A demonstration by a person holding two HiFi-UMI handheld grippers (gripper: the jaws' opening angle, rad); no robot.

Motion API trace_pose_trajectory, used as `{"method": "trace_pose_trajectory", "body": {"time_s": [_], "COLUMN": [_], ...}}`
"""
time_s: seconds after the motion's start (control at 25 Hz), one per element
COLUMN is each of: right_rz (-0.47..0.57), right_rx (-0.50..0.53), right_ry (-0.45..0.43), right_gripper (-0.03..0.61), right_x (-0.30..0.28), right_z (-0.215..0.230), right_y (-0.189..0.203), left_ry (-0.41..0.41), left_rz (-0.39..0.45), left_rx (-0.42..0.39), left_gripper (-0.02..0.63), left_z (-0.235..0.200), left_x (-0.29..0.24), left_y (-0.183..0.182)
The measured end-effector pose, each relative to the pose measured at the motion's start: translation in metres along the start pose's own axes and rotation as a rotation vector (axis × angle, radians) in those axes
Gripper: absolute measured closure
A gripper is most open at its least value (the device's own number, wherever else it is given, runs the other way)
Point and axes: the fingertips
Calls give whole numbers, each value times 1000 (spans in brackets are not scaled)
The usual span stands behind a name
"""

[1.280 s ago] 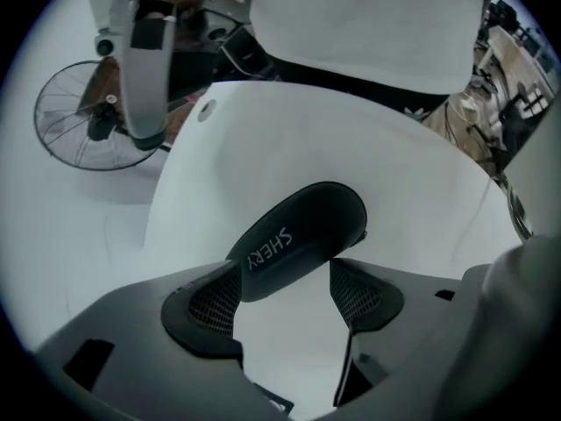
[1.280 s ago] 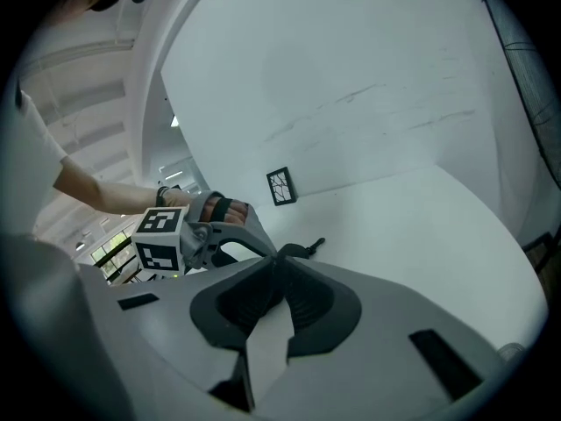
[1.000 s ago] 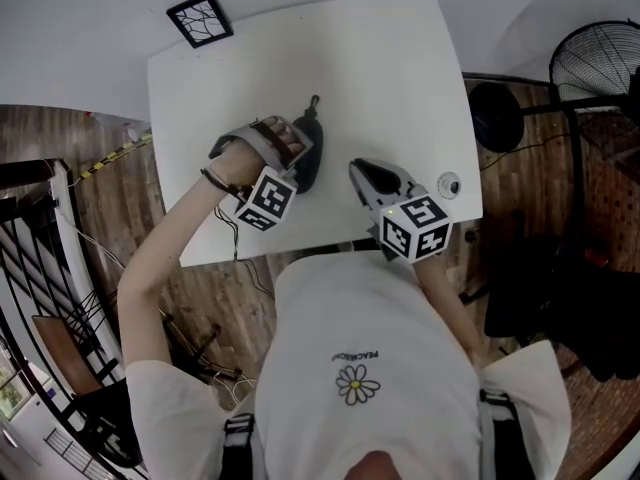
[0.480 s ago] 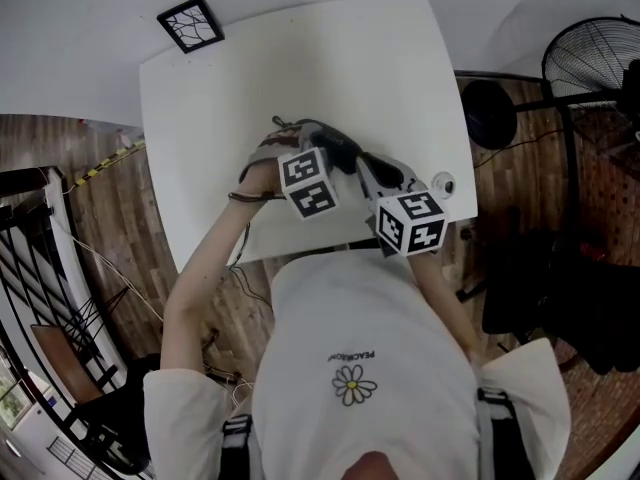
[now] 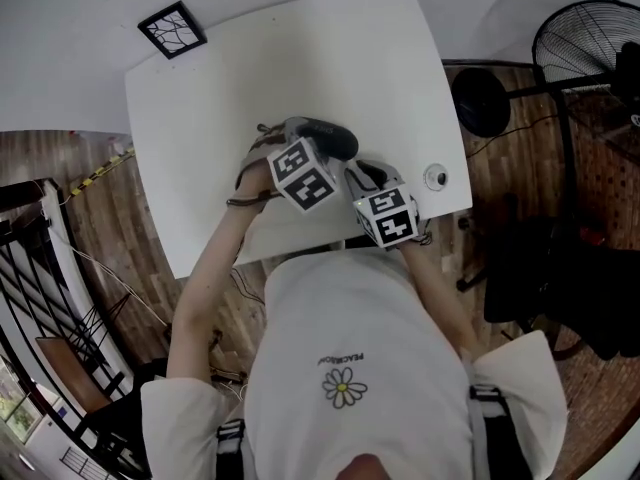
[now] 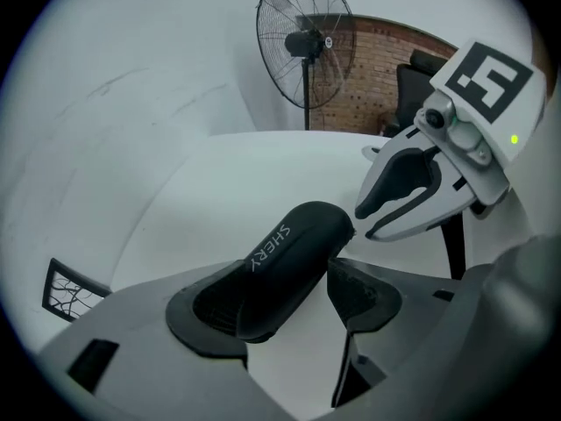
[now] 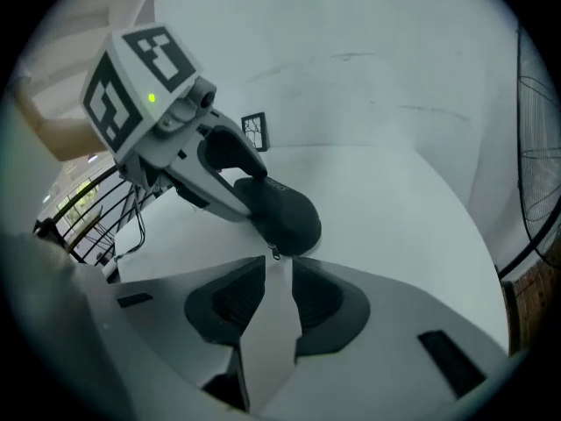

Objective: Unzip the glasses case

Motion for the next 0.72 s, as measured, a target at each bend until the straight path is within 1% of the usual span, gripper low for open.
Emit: {"method": "trace_pose_trajectory", "body": {"time_s": [0.08,0.2,0.28,0.44,0.6,0.72], "right_rz": [-14,-29,-35,-46,-55,-52], "right_rx": [1,-47,-58,-55,-19,-60], "right_ry": [-2,11,7,-38,-35,-16], "right_gripper": [495,496,511,511,544,552], "right_x": [-11,-19,-19,-23,-23,-24], "right_z": [0,4,4,-9,-12,-7], "right_y": [4,7,9,8,9,13], "left_ry": [5,5,3,2,3,2], "left_rz": [-6,-17,-19,-18,-24,-27], "left_rx": [1,-8,-15,-15,-26,-29], "left_gripper": [311,314,314,316,321,321], "left_z": [0,2,2,2,4,2], "left_x": [0,-1,-2,-1,-1,-1], "left_y": [-1,-1,0,1,0,1]}}
Point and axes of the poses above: the fingertips, and each gripper's own axes: x backward along the fingers, z to its right, y out of its underside, and after that the axes turned 11 degrees about z, right-handed
